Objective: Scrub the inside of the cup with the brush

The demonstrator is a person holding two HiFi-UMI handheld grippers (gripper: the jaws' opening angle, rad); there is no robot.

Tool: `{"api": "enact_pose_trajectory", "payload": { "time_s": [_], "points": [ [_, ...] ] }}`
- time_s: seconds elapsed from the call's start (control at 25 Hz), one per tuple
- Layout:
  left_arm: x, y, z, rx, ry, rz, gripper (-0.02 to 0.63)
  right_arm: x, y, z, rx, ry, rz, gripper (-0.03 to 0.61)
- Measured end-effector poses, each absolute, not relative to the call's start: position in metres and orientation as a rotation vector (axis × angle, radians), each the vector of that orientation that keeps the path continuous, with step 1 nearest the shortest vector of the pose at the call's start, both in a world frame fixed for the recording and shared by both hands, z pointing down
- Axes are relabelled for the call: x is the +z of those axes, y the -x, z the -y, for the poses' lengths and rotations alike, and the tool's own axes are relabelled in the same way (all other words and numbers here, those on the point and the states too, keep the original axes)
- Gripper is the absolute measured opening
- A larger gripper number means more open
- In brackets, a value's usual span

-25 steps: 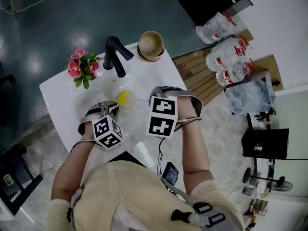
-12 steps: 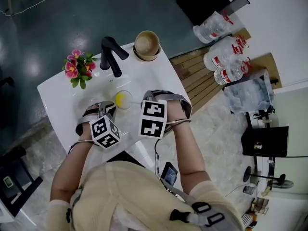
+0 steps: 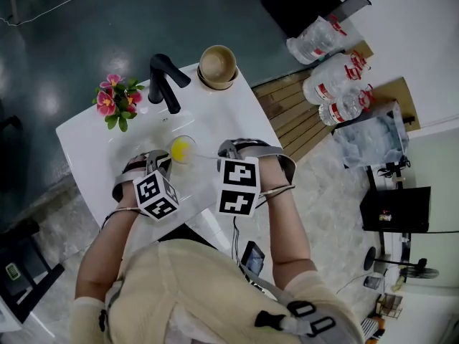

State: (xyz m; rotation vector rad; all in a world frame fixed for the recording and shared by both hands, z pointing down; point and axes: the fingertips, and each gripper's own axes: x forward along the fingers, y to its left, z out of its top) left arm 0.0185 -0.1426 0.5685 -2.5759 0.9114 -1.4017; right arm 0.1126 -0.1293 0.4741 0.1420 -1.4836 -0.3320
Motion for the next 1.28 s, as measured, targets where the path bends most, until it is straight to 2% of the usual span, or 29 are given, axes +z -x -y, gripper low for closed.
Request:
{"api": "enact_pose_trajectory", "payload": {
  "time_s": [0.56,1.28],
  "points": [
    [0.568,-0.017,0.143,-1.412,2.574,-0.932,0.057,0.436,-0.114,0.133,-0.367,-0.176,1.507,0.049],
    [0.566,-0.025,0.136,-1.396,2.556,-0.916,0.057,0.476,-0.128,0.140,-0.143,-0.215,1.557,0.049]
  ]
}}
